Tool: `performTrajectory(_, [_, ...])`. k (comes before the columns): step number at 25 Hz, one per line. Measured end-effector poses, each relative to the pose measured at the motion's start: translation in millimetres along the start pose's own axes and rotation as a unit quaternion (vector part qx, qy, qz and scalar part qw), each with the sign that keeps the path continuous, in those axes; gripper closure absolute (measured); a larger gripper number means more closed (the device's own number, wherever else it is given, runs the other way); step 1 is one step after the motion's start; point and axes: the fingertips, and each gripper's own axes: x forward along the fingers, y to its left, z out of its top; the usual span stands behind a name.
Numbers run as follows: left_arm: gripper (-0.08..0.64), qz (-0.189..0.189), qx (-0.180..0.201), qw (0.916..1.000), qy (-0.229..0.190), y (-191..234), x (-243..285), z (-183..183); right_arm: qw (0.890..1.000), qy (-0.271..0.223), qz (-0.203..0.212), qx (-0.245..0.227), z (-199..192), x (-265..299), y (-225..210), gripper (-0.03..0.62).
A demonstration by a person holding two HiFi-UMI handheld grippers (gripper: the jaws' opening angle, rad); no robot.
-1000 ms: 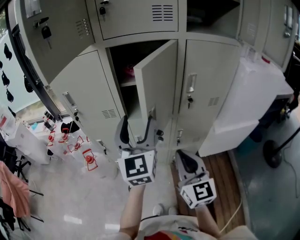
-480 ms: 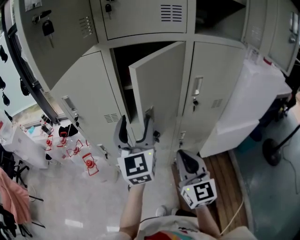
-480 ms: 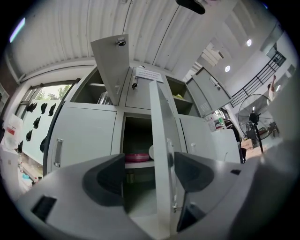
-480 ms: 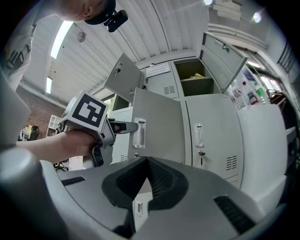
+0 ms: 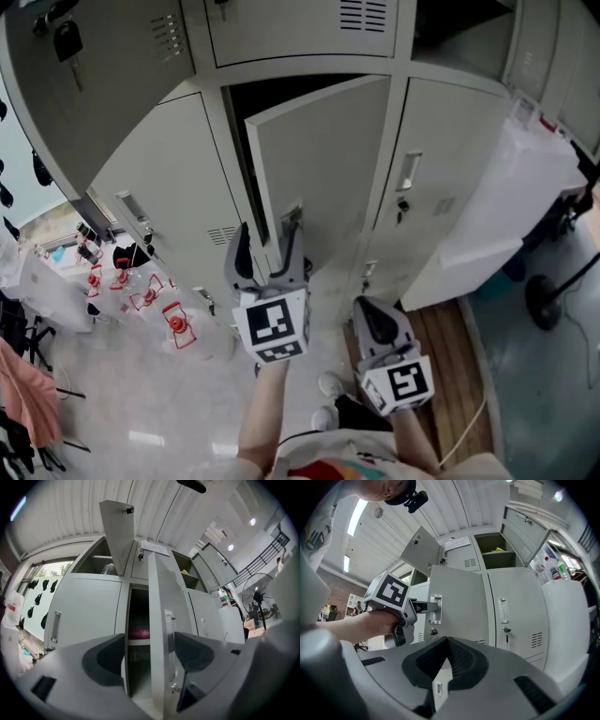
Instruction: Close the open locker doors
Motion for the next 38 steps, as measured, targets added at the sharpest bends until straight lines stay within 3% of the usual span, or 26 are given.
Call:
performTrajectory(11, [0.245, 0.072, 0.006, 0.9972, 0.02, 46.4, 26.1, -15.8, 0.998, -0.01, 0.056, 0.004, 2.4, 55.8, -4.3, 0.588])
performTrajectory(18, [0.245, 0.101, 0.014, 0.9946, 0.022, 65.5, 49.7, -17.1, 0.998, -0.007, 0.062, 0.009, 1.1, 77.6, -20.7, 0.588])
performTrajectory(38, [0.245, 0.147, 0.044, 0.9877, 0.031, 82.3, 87.9, -22.1, 0.996, 0.016, 0.082, 0.019, -16.8, 117.9, -31.7, 0.588])
